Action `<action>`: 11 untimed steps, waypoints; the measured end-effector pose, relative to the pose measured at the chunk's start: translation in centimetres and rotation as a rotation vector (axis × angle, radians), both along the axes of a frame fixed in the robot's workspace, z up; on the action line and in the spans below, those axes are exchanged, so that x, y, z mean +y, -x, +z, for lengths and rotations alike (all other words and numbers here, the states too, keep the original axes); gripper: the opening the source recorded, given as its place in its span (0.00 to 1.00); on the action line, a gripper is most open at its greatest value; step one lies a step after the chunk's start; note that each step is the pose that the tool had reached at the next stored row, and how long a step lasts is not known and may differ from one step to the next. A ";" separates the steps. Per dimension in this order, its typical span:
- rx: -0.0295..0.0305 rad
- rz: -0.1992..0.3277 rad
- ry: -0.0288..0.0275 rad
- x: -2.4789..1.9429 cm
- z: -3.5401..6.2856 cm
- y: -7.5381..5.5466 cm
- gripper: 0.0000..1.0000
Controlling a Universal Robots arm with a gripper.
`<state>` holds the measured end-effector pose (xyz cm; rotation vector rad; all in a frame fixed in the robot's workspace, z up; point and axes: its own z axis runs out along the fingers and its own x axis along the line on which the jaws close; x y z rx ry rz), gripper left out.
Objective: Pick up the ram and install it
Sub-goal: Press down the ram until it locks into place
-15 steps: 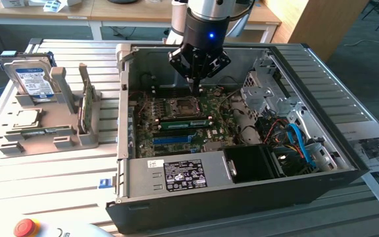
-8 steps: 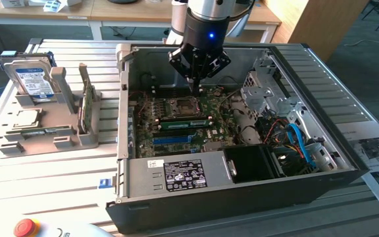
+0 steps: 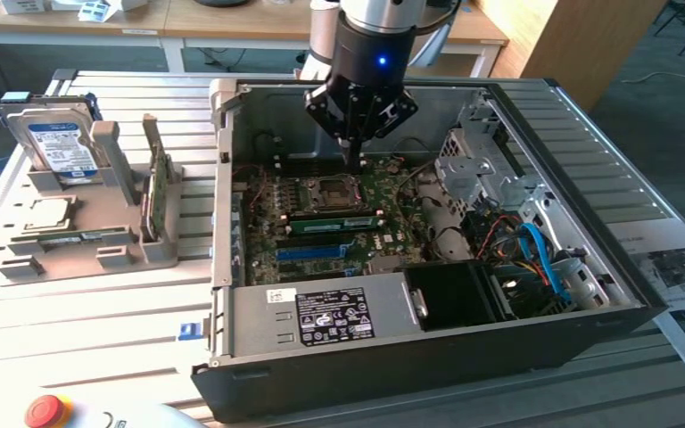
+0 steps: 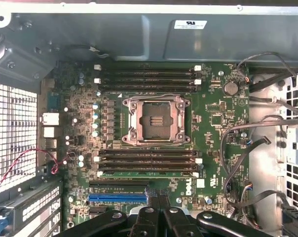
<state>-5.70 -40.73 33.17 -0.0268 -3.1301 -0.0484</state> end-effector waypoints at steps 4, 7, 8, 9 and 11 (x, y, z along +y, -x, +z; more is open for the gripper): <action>-0.0001 -0.003 -0.0001 0.00 0.32 0.0 0.11; -0.0001 -0.005 -0.0001 0.00 0.45 0.0 0.11; -0.0001 -0.006 -0.0001 0.00 0.49 0.0 0.11; -0.0001 -0.007 0.0000 0.00 0.56 0.0 0.11; -0.0001 -0.008 -0.0001 0.00 0.66 0.0 0.11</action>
